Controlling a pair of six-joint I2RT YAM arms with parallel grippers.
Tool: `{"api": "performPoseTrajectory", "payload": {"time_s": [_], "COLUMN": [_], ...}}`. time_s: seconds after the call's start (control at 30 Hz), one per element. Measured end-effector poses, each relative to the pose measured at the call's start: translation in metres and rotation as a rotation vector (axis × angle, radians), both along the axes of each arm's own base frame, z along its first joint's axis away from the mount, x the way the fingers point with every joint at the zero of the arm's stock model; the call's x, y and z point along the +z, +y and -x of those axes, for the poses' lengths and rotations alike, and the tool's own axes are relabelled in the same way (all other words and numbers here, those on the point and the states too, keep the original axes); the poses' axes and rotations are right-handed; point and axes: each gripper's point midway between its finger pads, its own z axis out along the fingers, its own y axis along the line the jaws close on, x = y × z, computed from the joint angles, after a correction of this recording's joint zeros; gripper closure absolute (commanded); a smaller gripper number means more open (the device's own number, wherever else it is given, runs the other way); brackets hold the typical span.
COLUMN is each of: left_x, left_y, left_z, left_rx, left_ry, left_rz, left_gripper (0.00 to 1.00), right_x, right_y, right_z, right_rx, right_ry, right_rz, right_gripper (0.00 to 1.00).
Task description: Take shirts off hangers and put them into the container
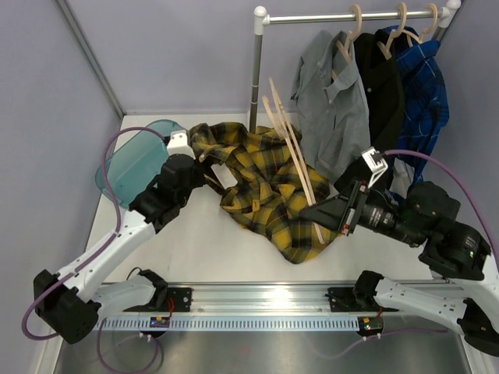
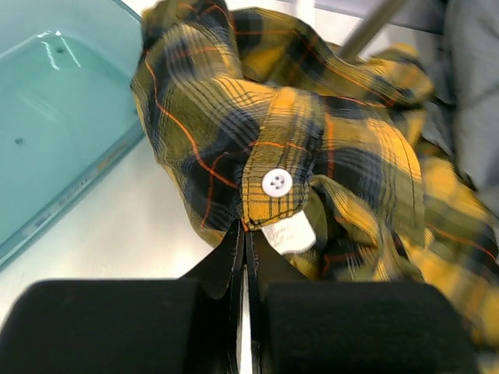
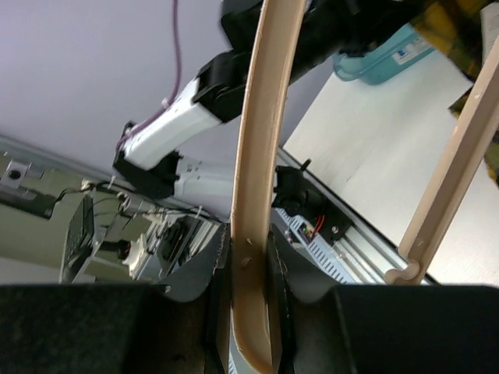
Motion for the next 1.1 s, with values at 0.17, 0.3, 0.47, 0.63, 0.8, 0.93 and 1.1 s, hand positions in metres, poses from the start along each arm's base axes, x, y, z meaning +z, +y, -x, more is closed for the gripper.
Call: {"api": "performPoseTrajectory", "payload": {"time_s": [0.17, 0.3, 0.47, 0.63, 0.8, 0.93, 1.1], "left_x": [0.018, 0.007, -0.002, 0.006, -0.01, -0.03, -0.025], "left_y": [0.002, 0.001, 0.01, 0.021, 0.027, 0.032, 0.036], "left_z": [0.034, 0.057, 0.078, 0.089, 0.096, 0.104, 0.108], "left_rx": [-0.1, -0.189, -0.239, -0.255, -0.267, -0.272, -0.266], "left_ry": [0.003, 0.075, 0.117, 0.076, 0.082, 0.109, 0.072], "left_rz": [0.036, 0.0, -0.058, -0.086, -0.119, -0.137, -0.122], "left_gripper": [0.8, 0.47, 0.12, 0.01, 0.01, 0.01, 0.01], "right_x": [-0.014, -0.024, -0.027, -0.025, 0.002, 0.031, 0.036], "right_y": [0.013, 0.023, 0.019, 0.025, 0.017, 0.008, 0.012], "right_z": [-0.033, -0.069, -0.129, -0.157, -0.186, -0.213, -0.249], "right_rx": [-0.11, -0.186, -0.293, -0.28, -0.291, -0.291, -0.252], "right_ry": [0.022, 0.046, 0.076, 0.084, 0.063, 0.022, 0.042], "right_rz": [0.065, 0.095, 0.075, 0.048, -0.026, -0.118, -0.178], "right_gripper": [1.0, 1.0, 1.0, 1.0, 1.0, 1.0, 1.0]}}
